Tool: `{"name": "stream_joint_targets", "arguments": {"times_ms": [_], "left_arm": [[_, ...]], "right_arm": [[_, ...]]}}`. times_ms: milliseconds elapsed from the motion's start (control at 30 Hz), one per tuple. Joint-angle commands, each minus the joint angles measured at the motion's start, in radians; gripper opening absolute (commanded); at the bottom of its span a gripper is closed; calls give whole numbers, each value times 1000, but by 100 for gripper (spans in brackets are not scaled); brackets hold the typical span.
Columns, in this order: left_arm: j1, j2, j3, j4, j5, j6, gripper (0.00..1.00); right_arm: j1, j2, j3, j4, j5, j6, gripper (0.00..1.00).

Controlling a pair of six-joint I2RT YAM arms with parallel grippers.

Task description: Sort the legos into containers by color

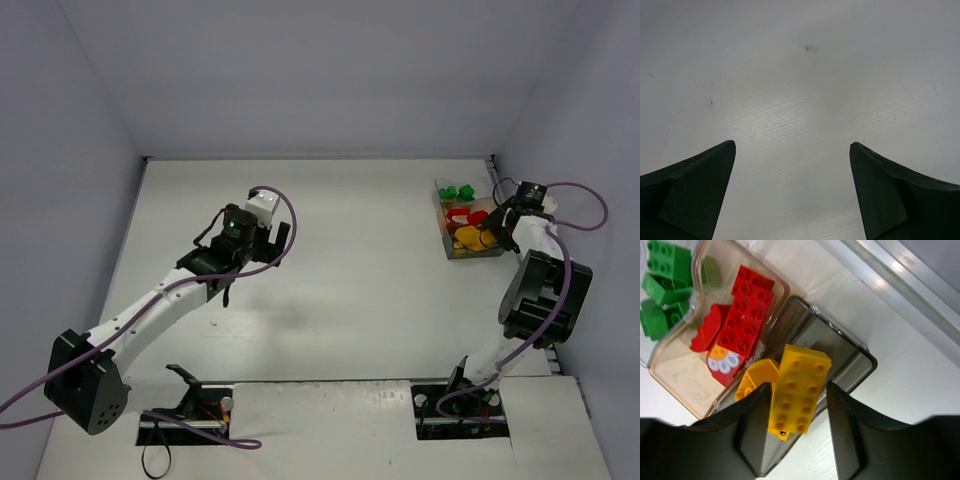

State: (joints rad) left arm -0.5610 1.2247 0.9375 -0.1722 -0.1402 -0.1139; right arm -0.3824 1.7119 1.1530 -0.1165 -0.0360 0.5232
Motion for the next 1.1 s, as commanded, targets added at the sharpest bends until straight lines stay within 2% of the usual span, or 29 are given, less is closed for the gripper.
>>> {"name": "stream_joint_targets", "arguments": {"times_ms": [0, 33, 133, 333, 467, 567, 600, 633, 800, 867, 900, 1067], "left_arm": [[7, -24, 43, 28, -15, -10, 90], [7, -24, 43, 28, -13, -12, 90], [7, -22, 41, 28, -6, -15, 90], [7, -22, 44, 22, -4, -27, 90], [7, -37, 57, 4, -27, -61, 90], [7, -65, 83, -50, -61, -122, 90], [9, -82, 111, -97, -70, -141, 90], [10, -90, 128, -122, -78, -171, 90], [18, -171, 250, -289, -110, -211, 90], [19, -218, 271, -315, -131, -217, 90], [18, -266, 282, -349, -153, -227, 90], [19, -335, 273, -389, -183, -248, 90]], "right_arm": [[-13, -31, 53, 38, 31, -9, 49], [-13, -32, 54, 40, 30, -11, 56], [-15, -38, 65, 37, 15, -28, 67], [-10, -109, 67, 29, -60, -52, 70], [43, -283, 37, 38, -100, -143, 72], [91, -455, 4, 38, -107, -202, 82], [103, -501, -7, 40, -102, -216, 96], [117, -582, -25, 35, -102, -229, 100], [209, -828, -65, -25, -110, -252, 100], [229, -899, -91, -41, -145, -255, 100], [243, -995, -107, -73, -163, -249, 100], [249, -1150, -122, -123, -194, -262, 100]]}}
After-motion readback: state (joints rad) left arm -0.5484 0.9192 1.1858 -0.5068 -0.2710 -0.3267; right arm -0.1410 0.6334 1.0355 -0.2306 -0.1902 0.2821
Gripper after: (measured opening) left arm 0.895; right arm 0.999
